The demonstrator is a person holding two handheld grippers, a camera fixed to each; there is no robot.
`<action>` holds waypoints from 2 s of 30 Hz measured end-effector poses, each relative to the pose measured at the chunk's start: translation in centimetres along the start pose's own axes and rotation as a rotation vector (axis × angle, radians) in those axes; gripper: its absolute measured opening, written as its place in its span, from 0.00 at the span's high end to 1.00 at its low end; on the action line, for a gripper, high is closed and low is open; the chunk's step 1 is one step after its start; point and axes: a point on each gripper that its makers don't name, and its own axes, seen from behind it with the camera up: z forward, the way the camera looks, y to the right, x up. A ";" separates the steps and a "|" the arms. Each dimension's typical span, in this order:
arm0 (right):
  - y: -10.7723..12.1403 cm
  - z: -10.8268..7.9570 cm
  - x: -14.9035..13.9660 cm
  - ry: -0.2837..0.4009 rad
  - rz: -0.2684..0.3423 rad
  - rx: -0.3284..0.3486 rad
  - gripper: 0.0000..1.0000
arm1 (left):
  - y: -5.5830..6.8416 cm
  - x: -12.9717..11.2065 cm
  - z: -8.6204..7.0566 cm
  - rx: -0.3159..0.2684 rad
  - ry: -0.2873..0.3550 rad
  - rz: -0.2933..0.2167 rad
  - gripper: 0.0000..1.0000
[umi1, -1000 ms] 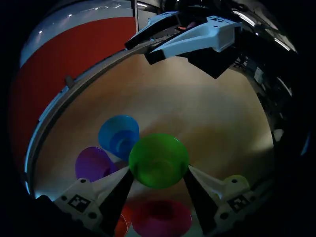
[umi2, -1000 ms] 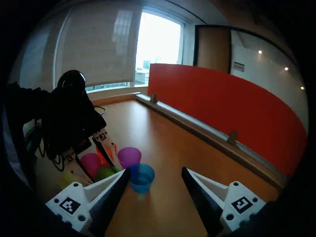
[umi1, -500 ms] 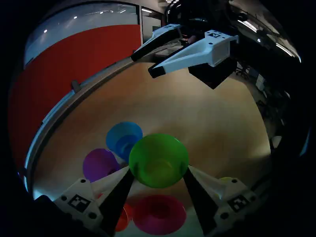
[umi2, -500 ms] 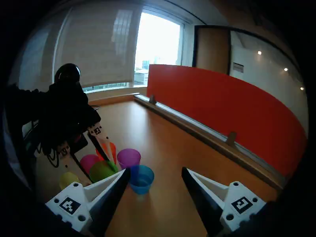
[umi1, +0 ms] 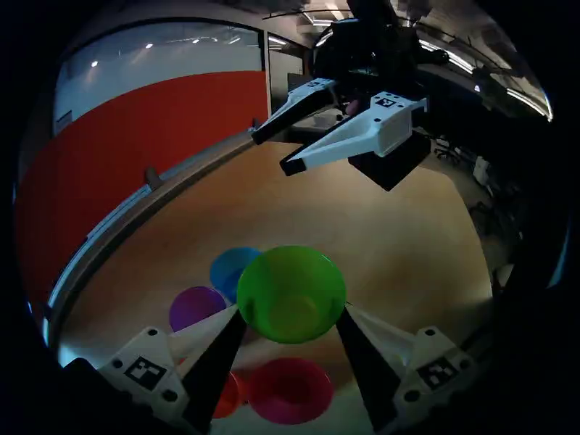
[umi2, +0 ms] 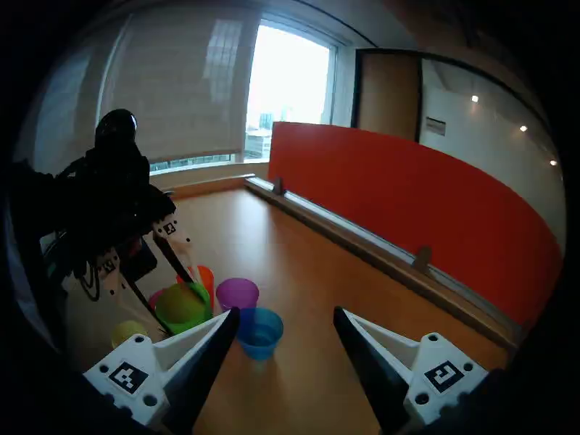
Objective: Pour water
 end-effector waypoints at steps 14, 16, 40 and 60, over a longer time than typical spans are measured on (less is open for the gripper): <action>0.1 -0.5 0.5 0.007 0.001 -0.011 0.00 | 0.0 2.7 -1.9 0.011 0.163 -0.037 0.17; 0.1 -0.5 0.5 0.008 0.002 -0.013 0.00 | -0.1 3.1 -2.2 0.013 0.187 -0.040 0.17; 0.0 -0.1 0.7 0.008 0.007 -0.015 0.00 | -1.0 6.0 -5.6 0.042 0.369 -0.071 0.17; -1.0 1.1 0.5 0.000 0.008 0.005 0.00 | -1.8 5.9 -8.1 0.100 0.399 -0.053 0.17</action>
